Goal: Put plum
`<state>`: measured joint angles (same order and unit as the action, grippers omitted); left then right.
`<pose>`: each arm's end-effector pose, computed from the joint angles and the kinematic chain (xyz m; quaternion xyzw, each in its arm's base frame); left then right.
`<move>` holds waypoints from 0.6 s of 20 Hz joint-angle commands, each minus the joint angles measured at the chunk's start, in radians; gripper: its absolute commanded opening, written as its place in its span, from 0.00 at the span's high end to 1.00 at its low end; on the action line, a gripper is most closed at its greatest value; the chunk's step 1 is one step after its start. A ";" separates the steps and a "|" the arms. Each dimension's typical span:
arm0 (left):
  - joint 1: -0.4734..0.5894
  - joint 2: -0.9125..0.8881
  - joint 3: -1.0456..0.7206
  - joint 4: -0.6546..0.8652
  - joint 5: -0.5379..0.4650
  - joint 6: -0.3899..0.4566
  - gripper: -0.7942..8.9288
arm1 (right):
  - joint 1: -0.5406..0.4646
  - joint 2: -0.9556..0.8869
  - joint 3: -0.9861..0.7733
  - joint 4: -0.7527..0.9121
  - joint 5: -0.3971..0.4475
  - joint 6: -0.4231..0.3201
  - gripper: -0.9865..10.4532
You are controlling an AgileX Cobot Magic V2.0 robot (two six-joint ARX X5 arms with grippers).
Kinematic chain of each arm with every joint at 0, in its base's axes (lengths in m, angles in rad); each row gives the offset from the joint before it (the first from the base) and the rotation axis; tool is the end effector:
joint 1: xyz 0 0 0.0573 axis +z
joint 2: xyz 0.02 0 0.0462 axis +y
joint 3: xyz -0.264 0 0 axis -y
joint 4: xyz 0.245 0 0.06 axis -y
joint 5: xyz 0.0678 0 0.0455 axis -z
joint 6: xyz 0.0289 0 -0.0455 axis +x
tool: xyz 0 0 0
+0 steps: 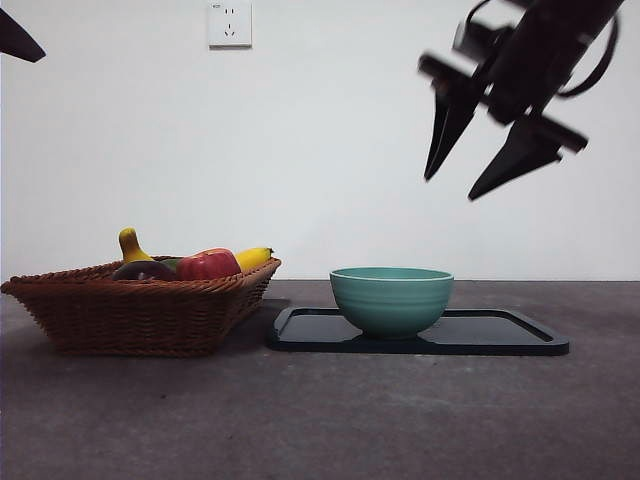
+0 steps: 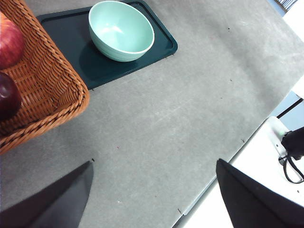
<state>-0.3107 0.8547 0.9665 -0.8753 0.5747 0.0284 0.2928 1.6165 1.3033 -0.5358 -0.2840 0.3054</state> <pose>0.1380 -0.0608 0.3260 -0.0371 0.3636 -0.4027 0.8392 0.3297 0.1078 0.2771 0.1311 0.4465 0.1935 0.8637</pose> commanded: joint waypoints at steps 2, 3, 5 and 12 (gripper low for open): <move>-0.004 0.006 0.009 0.007 0.003 0.013 0.50 | 0.004 0.118 0.048 0.020 0.026 -0.037 0.67; -0.004 0.006 0.009 0.007 0.003 0.013 0.50 | 0.004 0.148 0.048 0.029 0.026 -0.039 0.67; -0.004 0.006 0.009 0.007 0.003 0.013 0.50 | 0.005 0.201 0.048 0.034 0.027 -0.053 0.67; -0.004 0.006 0.009 0.006 0.003 0.013 0.50 | 0.019 0.305 0.047 0.062 0.031 -0.072 0.84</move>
<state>-0.3107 0.8547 0.9665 -0.8753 0.5747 0.0288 0.3069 1.9007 1.3308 -0.4835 -0.2569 0.2543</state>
